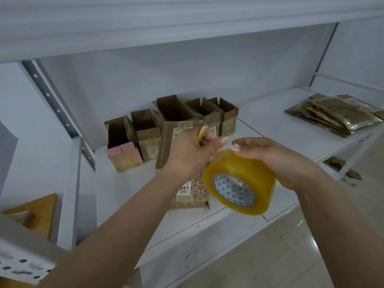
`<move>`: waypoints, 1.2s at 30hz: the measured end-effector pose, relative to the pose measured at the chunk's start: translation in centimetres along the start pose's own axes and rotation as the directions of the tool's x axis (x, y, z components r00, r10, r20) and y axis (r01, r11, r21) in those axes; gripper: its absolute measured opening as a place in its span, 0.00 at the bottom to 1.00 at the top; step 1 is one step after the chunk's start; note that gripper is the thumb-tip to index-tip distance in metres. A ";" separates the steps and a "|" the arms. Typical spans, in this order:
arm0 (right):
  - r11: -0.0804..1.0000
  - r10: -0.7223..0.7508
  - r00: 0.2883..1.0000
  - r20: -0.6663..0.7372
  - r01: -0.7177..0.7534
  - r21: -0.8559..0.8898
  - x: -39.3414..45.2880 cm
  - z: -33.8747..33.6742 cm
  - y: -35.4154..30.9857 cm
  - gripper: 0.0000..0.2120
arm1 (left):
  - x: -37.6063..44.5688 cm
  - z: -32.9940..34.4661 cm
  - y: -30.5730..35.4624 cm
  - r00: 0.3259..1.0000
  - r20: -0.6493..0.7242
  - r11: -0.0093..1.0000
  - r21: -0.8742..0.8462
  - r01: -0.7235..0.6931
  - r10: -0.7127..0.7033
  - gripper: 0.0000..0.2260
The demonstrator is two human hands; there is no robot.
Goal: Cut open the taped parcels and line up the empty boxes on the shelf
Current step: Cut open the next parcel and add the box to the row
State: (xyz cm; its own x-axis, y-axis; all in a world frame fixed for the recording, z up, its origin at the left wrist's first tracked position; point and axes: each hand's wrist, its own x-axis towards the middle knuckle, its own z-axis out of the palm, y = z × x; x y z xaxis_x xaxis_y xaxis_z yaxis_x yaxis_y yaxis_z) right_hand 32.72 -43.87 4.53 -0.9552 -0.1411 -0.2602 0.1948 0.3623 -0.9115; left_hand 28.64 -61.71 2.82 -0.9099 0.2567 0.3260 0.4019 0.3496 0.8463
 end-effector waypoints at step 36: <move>0.953 -0.071 0.989 -0.130 0.028 -0.302 0.8 -2.5 0.4 0.37 | -4.0 -8.6 -5.8 0.866 -0.416 0.908 0.183 0.377 -0.275 0.15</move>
State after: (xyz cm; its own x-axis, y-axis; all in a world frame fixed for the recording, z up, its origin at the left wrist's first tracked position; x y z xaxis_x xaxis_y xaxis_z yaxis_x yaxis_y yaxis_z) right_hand 31.49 -41.53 4.79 -0.9874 -0.0452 -0.1517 0.0914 0.6194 -0.7797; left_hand 29.05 -72.56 0.22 -0.9421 -0.2490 0.2248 0.0412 0.5792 0.8141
